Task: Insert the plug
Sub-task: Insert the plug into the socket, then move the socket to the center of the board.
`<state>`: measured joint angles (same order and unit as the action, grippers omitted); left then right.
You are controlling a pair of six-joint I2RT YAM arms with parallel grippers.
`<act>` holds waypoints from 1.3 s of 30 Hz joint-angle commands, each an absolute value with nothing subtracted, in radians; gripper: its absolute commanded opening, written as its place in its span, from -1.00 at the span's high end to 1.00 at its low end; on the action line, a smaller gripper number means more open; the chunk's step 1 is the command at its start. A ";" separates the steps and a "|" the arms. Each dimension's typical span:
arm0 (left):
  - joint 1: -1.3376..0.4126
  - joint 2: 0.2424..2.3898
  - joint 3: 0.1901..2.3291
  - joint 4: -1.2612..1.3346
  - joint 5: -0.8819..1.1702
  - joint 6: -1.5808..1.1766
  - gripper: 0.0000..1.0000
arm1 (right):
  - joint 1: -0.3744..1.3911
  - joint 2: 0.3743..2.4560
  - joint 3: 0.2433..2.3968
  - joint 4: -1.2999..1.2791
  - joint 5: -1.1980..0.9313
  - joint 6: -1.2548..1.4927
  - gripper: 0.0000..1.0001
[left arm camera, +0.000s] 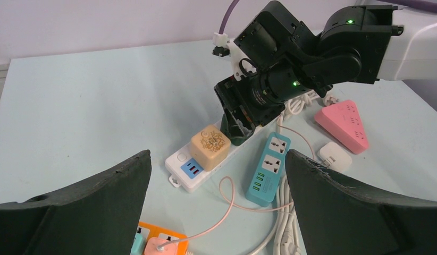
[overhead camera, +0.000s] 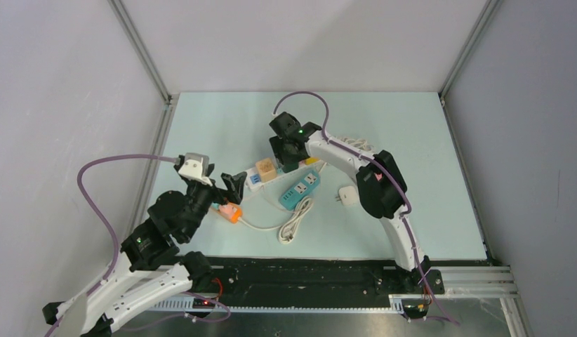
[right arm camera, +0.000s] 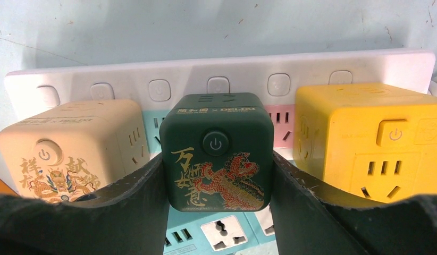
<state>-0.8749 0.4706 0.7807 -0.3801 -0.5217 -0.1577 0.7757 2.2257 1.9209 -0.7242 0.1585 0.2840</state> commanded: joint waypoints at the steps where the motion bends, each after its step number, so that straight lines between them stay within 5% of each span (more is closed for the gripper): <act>1: -0.873 0.483 0.794 -0.361 -0.537 -0.161 -0.99 | 0.783 2.267 1.900 -0.741 0.140 0.303 -0.27; 5: -0.873 0.500 0.799 -0.361 -0.508 -0.159 -0.99 | 0.772 2.193 1.949 -0.710 0.140 0.310 -0.77; 10: -0.874 0.525 0.789 -0.370 -0.480 -0.195 -0.99 | 0.764 2.068 1.943 -0.684 0.144 0.315 -0.98; 19: -0.874 0.570 0.739 -0.372 -0.393 -0.258 -0.99 | 0.741 1.735 1.593 -0.562 0.087 0.362 -0.95; 28: -0.874 0.606 0.729 -0.370 -0.414 -0.304 -0.99 | 0.605 1.458 1.234 -0.580 0.162 0.471 -0.60; 39: -0.873 0.618 0.716 -0.368 -0.449 -0.336 -0.99 | 0.449 1.480 1.084 -0.504 0.319 0.416 -0.88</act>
<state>-0.8749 0.6201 0.7303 -0.3870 -0.4168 -0.3035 0.4767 1.4494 1.0962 -0.5812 0.2253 0.4534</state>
